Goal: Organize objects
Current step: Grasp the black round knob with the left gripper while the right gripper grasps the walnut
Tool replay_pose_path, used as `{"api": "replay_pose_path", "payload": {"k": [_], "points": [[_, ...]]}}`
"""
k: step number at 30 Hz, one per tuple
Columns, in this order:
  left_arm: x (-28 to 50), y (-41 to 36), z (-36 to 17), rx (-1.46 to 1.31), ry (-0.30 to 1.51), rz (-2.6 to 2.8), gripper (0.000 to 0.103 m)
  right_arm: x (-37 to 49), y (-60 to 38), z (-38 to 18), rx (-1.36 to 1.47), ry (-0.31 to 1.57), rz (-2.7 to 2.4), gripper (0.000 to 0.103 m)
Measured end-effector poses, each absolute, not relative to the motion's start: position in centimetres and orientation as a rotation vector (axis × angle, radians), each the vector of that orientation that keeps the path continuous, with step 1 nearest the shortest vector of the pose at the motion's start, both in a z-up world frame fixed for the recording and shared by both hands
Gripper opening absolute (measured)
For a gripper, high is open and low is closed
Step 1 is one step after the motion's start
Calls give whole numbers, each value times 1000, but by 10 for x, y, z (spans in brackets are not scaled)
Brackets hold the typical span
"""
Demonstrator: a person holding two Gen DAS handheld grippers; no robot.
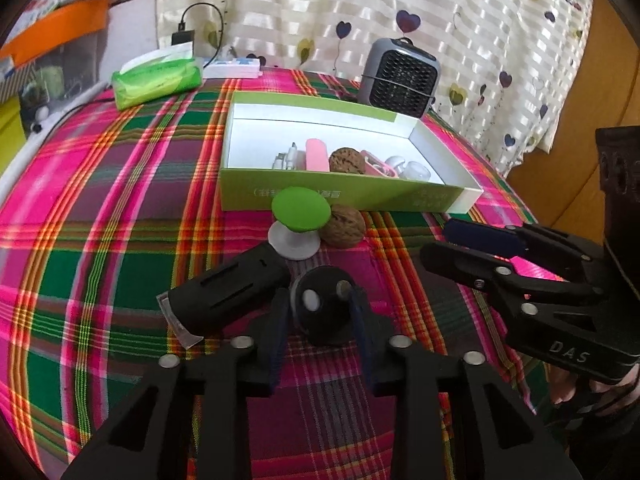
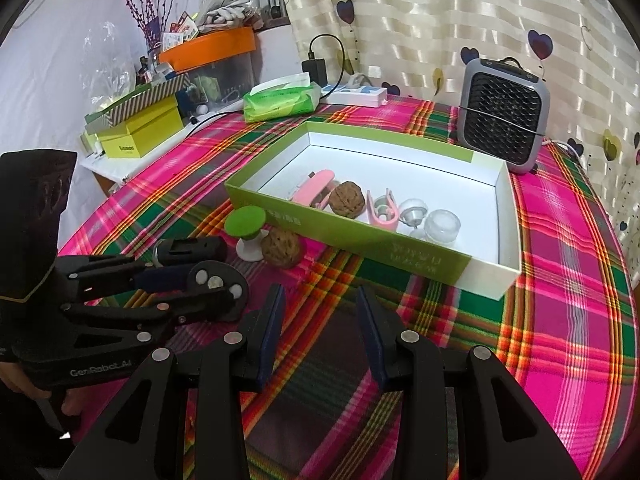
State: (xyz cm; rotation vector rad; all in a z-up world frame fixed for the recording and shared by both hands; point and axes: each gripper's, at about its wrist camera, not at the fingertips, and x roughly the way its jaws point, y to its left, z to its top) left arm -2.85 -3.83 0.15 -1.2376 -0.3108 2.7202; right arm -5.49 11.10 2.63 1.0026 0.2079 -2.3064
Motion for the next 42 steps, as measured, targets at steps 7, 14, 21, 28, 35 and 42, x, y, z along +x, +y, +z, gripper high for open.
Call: {"api": "replay_pose_path", "payload": {"k": [7,14,21,28,35,42], "points": [[-24,-43,5,-1191,-354,2717,25,-66,93,20,1022,231,-2262,38],[-20,-50,6,-1176,-368,2723,25,-79,79,13,1050,241,-2216,38],[-20,-54,5,-1174,-379,2717,25,-89,65,8,1075,246,-2181,38],[-20,-53,5,-1175,-374,2714,25,-96,61,7,1085,236,-2165,30],[-19,-52,6,-1166,-353,2732,25,-91,65,9,1076,237,-2173,30],[-18,-44,11,-1151,-332,2743,25,-78,83,16,1058,201,-2194,30]]}}
